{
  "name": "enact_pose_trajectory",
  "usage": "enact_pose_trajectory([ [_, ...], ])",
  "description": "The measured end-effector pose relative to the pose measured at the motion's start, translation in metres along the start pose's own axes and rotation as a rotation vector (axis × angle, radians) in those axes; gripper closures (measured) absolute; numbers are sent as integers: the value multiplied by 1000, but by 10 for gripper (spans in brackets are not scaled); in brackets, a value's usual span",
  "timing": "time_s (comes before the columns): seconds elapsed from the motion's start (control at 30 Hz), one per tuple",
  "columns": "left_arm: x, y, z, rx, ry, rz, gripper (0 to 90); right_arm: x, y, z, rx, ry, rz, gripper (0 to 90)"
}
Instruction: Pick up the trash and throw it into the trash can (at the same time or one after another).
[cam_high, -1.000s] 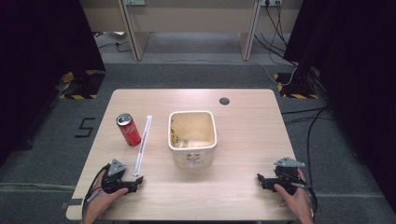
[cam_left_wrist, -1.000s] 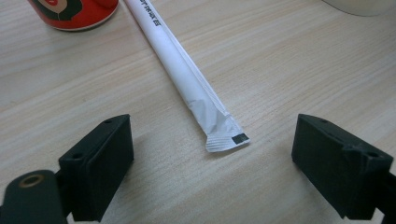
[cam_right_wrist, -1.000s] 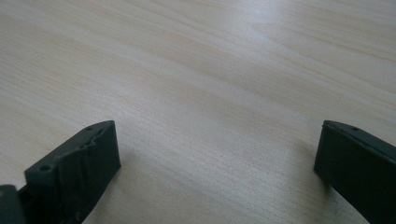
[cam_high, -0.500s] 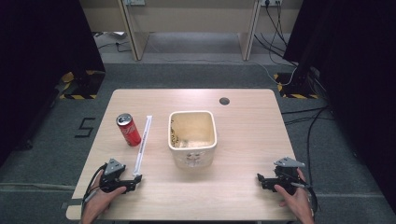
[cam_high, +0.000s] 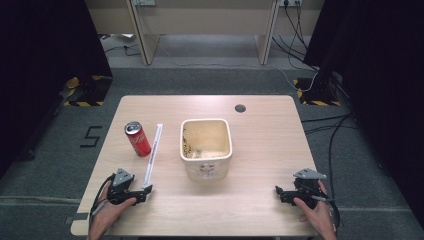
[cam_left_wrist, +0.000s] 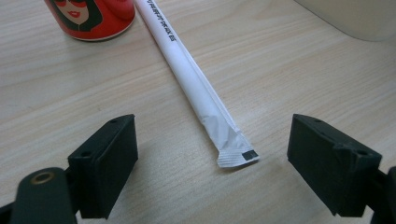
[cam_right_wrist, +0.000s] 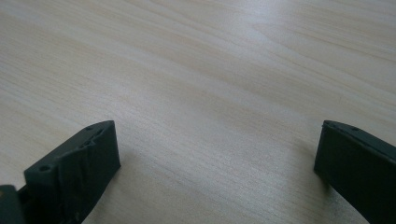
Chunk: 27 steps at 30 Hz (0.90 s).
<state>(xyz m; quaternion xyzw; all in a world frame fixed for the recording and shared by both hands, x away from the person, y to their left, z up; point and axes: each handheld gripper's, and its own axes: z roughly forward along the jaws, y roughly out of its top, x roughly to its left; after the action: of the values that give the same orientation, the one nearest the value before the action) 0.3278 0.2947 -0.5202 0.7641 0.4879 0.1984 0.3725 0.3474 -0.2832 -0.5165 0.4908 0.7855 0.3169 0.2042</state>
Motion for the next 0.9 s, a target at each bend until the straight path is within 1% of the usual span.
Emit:
enact_pose_trajectory([
  [0.13,1,3,0,8,7,-6,167,0,0,0,0,0,1,1],
  [0.2,1,6,0,5,8,-15,170,0,0,0,0,0,1,1],
  [0.43,3,15,0,-6,16,-10,193,0,0,0,0,1,1,1],
  [0.77,4,23,7,-6,29,-35,236,0,0,0,1,1,1,1],
  [0.9,6,30,12,-4,32,-41,253,0,0,0,0,0,-1,1],
])
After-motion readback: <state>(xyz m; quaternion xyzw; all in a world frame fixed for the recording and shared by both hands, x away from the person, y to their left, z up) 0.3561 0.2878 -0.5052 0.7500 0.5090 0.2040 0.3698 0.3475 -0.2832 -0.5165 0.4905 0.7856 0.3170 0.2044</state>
